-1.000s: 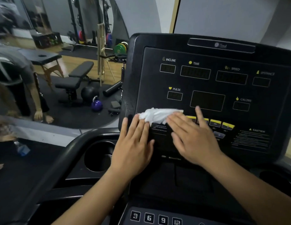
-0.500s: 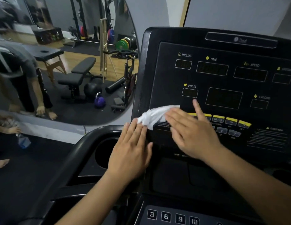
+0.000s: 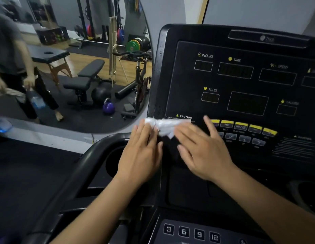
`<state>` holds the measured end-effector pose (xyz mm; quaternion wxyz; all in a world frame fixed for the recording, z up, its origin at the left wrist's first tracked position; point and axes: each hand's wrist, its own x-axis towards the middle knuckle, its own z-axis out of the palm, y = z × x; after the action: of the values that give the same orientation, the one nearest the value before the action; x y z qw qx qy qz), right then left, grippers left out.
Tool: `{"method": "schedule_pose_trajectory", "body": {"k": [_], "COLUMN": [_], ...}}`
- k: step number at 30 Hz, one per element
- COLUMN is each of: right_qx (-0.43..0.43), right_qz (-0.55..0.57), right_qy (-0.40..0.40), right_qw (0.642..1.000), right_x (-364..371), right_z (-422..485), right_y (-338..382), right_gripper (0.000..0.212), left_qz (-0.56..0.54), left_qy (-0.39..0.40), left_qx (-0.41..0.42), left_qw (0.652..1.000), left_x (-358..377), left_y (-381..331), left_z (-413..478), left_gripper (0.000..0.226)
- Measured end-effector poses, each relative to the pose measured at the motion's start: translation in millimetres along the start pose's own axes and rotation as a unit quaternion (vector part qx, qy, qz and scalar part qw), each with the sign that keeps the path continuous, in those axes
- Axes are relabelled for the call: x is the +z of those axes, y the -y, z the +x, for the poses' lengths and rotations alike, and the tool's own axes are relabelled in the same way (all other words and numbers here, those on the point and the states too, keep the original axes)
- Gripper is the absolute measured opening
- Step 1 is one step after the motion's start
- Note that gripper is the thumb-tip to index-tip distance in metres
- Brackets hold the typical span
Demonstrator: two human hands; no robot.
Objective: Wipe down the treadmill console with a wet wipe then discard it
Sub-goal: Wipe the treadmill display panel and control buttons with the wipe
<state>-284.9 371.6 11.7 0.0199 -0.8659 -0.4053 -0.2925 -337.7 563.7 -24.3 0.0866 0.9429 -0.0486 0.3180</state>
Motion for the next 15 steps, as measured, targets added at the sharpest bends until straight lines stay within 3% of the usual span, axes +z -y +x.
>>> {"method": "schedule_pose_trajectory", "body": {"k": [5, 11, 15], "right_qx": [0.088, 0.002, 0.018], "right_qz": [-0.003, -0.036, -0.043], "right_qy": [-0.029, 0.019, 0.004], "right_qw": [0.996, 0.999, 0.999], "right_x": [-6, 3, -3], "right_z": [48, -14, -6], "right_y": [12, 19, 7], "right_gripper": [0.044, 0.042, 0.034], "left_qz": [-0.029, -0.036, -0.003], "left_qy": [-0.021, 0.001, 0.015], "left_qx": [0.0, 0.053, 0.041], "left_qw": [0.999, 0.998, 0.999], "left_x": [-6, 10, 6], "left_y": [-1, -6, -8], "left_z": [45, -20, -14], "left_gripper": [0.049, 0.041, 0.042]}}
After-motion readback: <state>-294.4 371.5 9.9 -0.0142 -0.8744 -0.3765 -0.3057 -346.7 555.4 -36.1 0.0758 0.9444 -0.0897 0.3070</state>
